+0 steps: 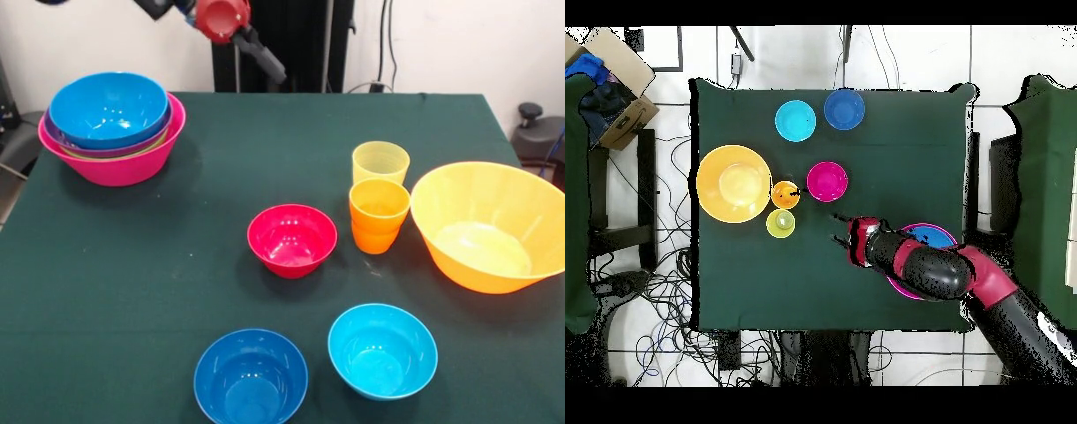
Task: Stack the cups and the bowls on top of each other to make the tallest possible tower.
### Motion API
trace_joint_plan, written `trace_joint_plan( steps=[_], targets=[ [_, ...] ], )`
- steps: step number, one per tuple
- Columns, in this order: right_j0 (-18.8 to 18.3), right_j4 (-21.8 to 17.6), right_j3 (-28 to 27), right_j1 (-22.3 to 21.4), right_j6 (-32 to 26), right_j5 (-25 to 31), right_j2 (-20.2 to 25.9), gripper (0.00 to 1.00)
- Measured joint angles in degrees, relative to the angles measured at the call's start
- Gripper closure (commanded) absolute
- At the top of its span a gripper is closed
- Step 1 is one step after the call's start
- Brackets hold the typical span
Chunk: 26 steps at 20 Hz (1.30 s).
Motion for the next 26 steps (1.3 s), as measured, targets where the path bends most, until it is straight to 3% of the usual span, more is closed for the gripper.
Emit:
trace_joint_plan(
  steps=[3, 7, 9, 10, 11, 16, 26],
  targets=[
    [4.6, -2.3, -2.0, -1.1, 0.6, 0.0, -5.1, 0.0],
    [20.9, -8.0, -8.3, -3.6, 5.1, 0.9, -18.3, 0.0],
    [28.6, -9.7, -11.1, -4.3, 8.3, 2.2, -23.2, 0.0],
    [30.7, -10.0, -11.9, -4.4, 9.4, 2.7, -24.4, 0.0],
    [35.8, -10.5, -13.6, -4.8, 12.2, 4.1, -27.2, 0.0],
    [45.7, -10.6, -16.7, -6.2, 19.5, 7.6, -32.7, 0.0],
    [47.2, -11.3, -18.5, -9.8, 21.0, 8.1, -39.5, 0.0]
  ],
)
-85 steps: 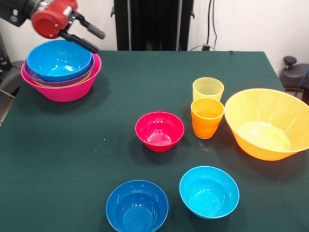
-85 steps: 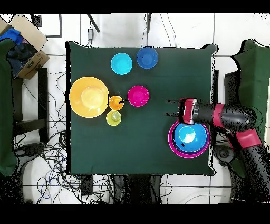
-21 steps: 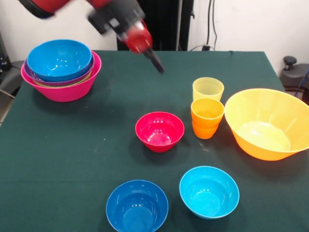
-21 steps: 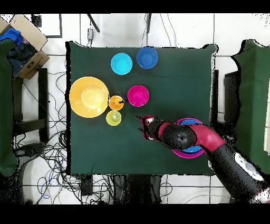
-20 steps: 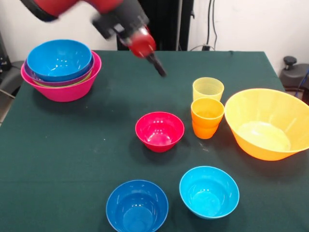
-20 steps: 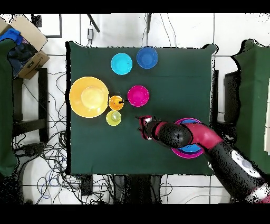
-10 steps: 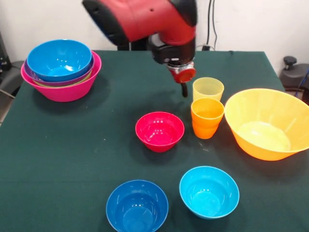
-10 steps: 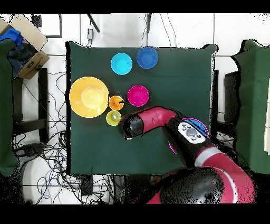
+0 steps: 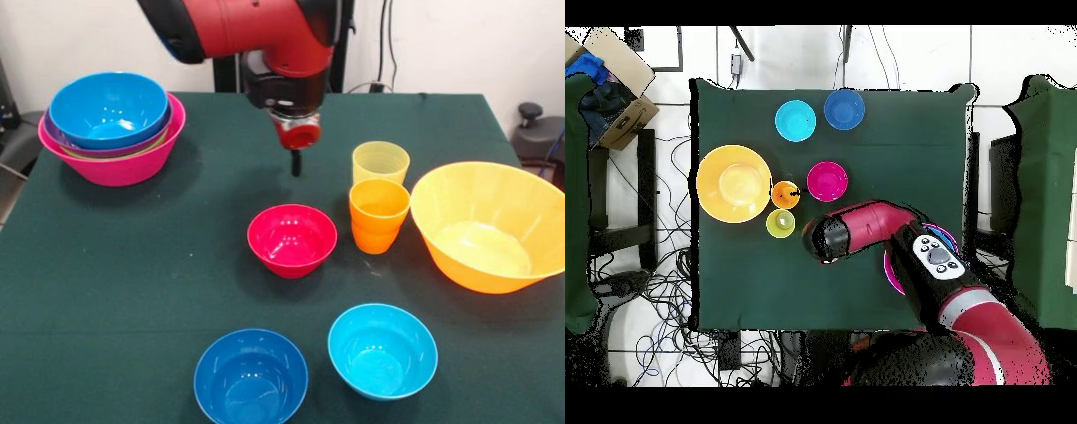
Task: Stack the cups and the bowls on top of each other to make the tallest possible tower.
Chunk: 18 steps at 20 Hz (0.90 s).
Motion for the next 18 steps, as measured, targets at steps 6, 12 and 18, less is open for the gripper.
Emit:
trace_joint_plan(
  steps=[6, 12, 18],
  targets=[
    [0.0, -0.6, -0.7, -1.2, 0.0, 0.0, -3.6, 0.0],
    [-1.5, -2.2, -0.7, -1.3, 0.0, -1.8, -4.5, 0.0],
    [-9.0, -1.4, 0.7, -1.2, 0.0, -6.1, -2.2, 0.0]
  ],
)
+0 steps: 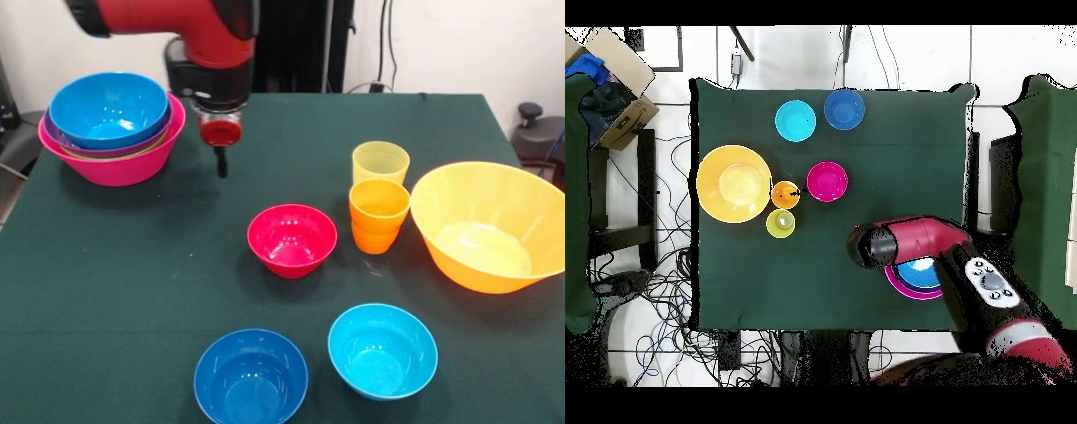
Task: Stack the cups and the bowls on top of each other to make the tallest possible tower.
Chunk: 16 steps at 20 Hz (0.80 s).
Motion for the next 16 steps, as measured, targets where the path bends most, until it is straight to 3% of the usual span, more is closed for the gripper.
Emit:
trace_joint_plan(
  steps=[1, 2, 9, 14, 16],
  targets=[
    [-1.3, 0.4, 0.3, 0.1, 0.0, -0.5, 0.6, 0.0],
    [-5.7, 1.9, 1.3, 0.6, 0.0, -1.8, 2.8, 0.0],
    [-19.0, 4.4, 3.2, 3.6, 0.0, -3.9, 9.2, 0.0],
    [-20.5, 4.1, 3.3, 4.5, 0.0, -3.9, 10.2, 0.0],
    [-16.6, 1.7, 2.6, 4.1, 0.0, -3.3, 7.7, 0.0]
  ],
)
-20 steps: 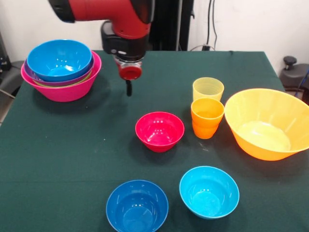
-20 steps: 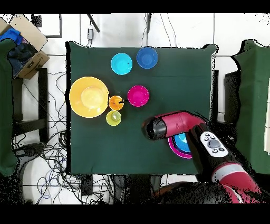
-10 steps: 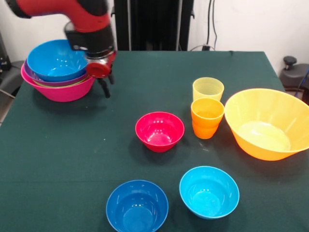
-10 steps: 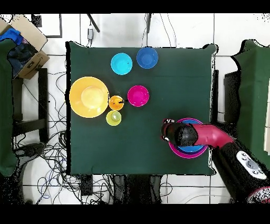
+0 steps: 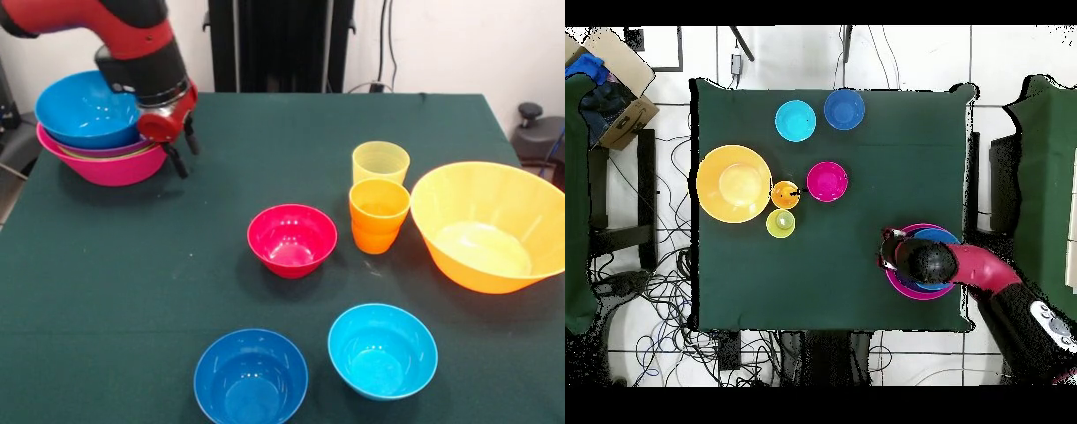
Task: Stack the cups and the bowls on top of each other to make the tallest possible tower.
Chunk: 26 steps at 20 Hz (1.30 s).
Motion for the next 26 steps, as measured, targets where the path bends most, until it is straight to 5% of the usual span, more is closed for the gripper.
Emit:
trace_joint_plan(
  steps=[5, 10, 21, 26],
  targets=[
    [14.4, -7.3, -2.4, -1.5, 0.0, 4.3, -6.5, 0.0],
    [23.7, -7.3, -2.6, -4.0, 0.0, 8.8, -7.9, 0.0],
    [27.4, -4.6, -3.3, -7.7, 0.0, 10.0, -9.2, 0.0],
    [29.6, -3.4, -7.1, -6.1, 0.0, 10.1, -10.6, 0.0]
  ],
)
